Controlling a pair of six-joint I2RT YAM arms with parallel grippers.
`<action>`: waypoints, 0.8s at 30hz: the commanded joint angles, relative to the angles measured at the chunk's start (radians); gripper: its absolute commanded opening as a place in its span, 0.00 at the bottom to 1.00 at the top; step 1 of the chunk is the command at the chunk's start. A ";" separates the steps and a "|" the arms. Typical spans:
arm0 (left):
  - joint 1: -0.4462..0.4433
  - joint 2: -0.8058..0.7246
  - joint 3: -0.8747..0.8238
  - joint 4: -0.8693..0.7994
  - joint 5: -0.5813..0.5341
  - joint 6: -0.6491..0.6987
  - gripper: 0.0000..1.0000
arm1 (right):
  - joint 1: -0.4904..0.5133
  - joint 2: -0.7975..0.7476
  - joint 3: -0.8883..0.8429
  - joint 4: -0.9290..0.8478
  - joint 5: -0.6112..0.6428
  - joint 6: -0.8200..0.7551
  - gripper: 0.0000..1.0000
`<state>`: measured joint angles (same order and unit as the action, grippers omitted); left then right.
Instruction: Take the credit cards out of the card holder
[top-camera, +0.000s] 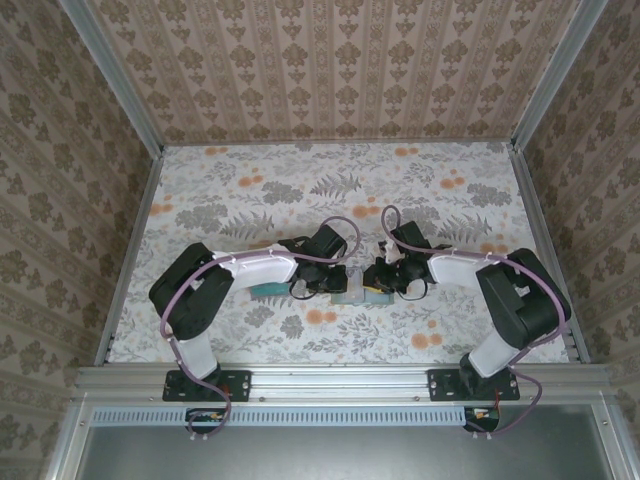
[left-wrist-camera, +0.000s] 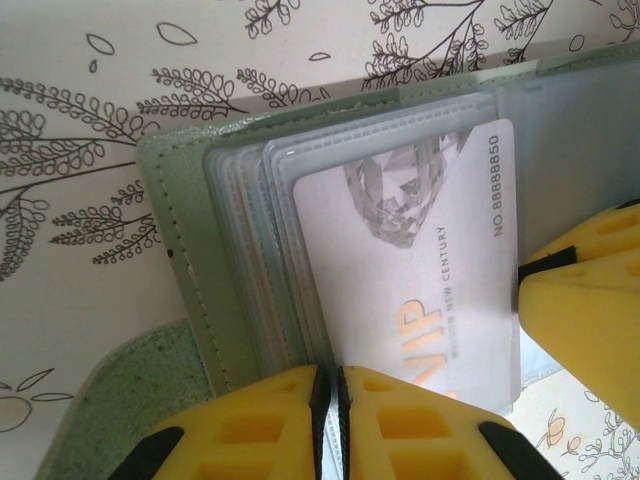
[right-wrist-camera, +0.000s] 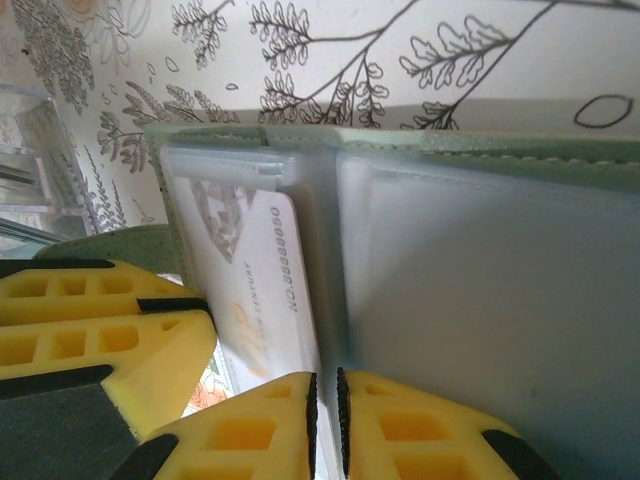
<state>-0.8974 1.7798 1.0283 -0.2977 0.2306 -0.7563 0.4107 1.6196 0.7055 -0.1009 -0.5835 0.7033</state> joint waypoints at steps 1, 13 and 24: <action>-0.011 0.026 0.014 -0.042 -0.014 -0.004 0.15 | 0.008 0.029 0.013 0.014 -0.037 0.000 0.18; -0.017 0.032 0.022 -0.043 -0.012 -0.003 0.15 | 0.017 0.033 0.005 0.070 -0.076 0.025 0.15; -0.011 0.025 0.008 -0.066 -0.033 -0.009 0.11 | -0.009 -0.017 -0.016 0.006 -0.030 -0.011 0.00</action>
<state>-0.9020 1.7836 1.0374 -0.3161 0.2119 -0.7567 0.4099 1.6371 0.7033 -0.0738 -0.6102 0.7097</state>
